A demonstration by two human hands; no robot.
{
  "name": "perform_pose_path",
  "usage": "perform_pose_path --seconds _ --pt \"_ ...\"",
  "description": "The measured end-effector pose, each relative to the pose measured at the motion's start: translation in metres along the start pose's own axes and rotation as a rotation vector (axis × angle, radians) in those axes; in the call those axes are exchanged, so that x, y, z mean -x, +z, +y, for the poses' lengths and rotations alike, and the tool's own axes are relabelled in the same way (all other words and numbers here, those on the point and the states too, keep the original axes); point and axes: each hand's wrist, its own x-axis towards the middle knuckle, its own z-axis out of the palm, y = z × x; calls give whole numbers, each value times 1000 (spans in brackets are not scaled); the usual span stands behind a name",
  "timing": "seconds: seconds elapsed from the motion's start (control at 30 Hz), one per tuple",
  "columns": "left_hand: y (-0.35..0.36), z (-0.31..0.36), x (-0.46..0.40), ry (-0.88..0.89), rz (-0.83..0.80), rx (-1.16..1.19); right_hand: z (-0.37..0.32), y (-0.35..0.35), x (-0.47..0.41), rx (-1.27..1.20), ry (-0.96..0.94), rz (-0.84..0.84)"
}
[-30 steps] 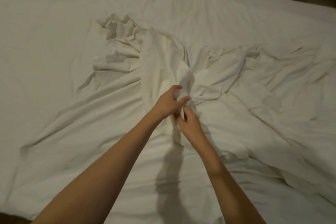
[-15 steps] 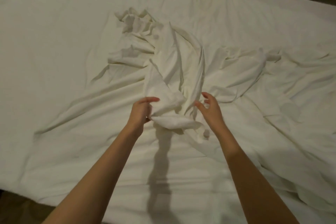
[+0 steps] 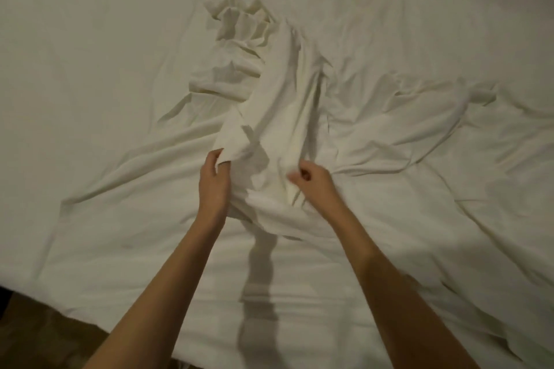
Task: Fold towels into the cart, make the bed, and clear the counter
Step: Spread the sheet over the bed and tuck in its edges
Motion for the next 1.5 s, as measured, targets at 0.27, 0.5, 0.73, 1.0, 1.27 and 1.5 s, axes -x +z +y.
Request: perform_pose_path --seconds 0.27,0.5,0.73,1.0,1.27,1.5 --pt "-14 -6 22 -286 115 156 -9 -2 22 -84 48 -100" --pt "-6 -20 31 -179 164 127 57 -51 -20 199 246 370" --pt "-17 -15 29 -198 241 180 23 -9 -16 63 157 300" --pt "-61 -14 32 -274 296 367 -31 70 35 57 140 16" --pt "-137 -36 51 -449 371 670 -112 74 91 239 -132 254" --pt "-231 -71 61 -427 289 728 -153 151 118 318 -147 6"
